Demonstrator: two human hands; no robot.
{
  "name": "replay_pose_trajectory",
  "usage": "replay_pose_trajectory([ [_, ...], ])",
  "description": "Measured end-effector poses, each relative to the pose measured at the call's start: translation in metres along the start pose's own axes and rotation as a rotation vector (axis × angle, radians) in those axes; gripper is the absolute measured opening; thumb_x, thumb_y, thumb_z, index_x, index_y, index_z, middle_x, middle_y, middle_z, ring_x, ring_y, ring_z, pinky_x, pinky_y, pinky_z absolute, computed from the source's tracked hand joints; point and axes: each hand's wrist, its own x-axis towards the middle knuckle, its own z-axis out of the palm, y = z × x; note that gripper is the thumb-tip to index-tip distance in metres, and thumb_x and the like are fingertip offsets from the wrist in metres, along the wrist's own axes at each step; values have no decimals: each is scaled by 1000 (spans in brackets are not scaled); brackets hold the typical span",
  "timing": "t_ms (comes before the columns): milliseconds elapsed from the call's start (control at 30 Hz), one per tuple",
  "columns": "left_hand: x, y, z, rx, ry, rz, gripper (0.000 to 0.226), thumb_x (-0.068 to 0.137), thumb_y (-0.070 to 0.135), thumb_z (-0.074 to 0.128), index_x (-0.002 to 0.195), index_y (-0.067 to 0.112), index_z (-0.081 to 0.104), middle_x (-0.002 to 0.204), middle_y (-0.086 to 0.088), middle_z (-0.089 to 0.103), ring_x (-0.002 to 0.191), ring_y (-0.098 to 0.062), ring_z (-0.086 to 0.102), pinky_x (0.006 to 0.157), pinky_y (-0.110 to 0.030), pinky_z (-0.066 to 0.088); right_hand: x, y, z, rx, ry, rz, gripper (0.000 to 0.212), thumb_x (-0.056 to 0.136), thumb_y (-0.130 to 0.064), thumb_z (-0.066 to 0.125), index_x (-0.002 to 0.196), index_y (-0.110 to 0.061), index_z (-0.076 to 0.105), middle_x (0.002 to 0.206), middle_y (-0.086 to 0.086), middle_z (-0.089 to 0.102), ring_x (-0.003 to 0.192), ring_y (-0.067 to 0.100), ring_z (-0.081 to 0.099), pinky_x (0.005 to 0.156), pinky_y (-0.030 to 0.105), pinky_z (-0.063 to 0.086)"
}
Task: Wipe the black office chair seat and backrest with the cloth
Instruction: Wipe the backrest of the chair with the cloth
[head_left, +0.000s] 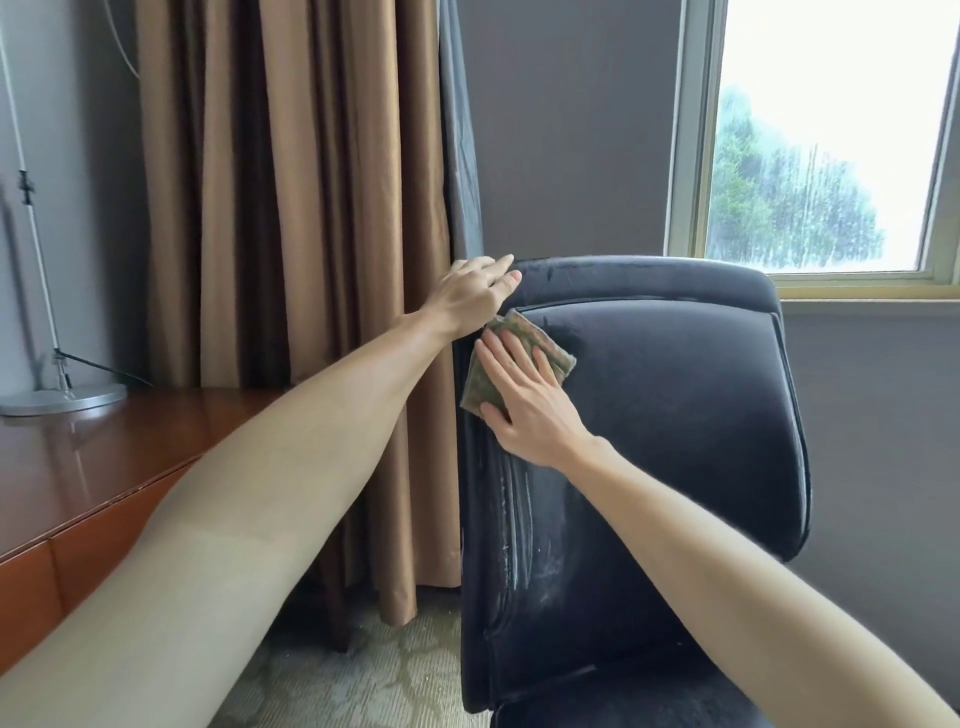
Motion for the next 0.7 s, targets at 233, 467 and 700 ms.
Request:
replay_pose_trajectory([
  [233, 0, -1, 1, 40, 31, 6, 56, 104, 48, 30, 153, 21, 31, 158, -1, 29, 146, -20, 19, 116, -38, 12, 28, -7, -2, -52, 96, 10, 72, 87, -20, 47, 153, -14, 20, 161, 11, 9, 149, 26, -2, 121, 41, 6],
  [467, -9, -10, 15, 276, 42, 108, 74, 96, 59, 42, 156, 25, 16, 163, -9, 11, 150, -24, 7, 120, -41, 8, -45, -13, 25, -7, 50, 46, 65, 96, -30, 35, 154, -11, 10, 161, 12, 2, 149, 24, -7, 122, 43, 2],
  [700, -47, -13, 34, 75, 136, -8, 100, 83, 61, 64, 157, 28, 5, 162, -9, -18, 150, -27, -7, 119, -45, 10, -116, -31, 45, -55, 54, -26, 58, 97, -22, 40, 149, -1, 24, 158, 18, 14, 149, 31, 2, 122, 44, 4],
])
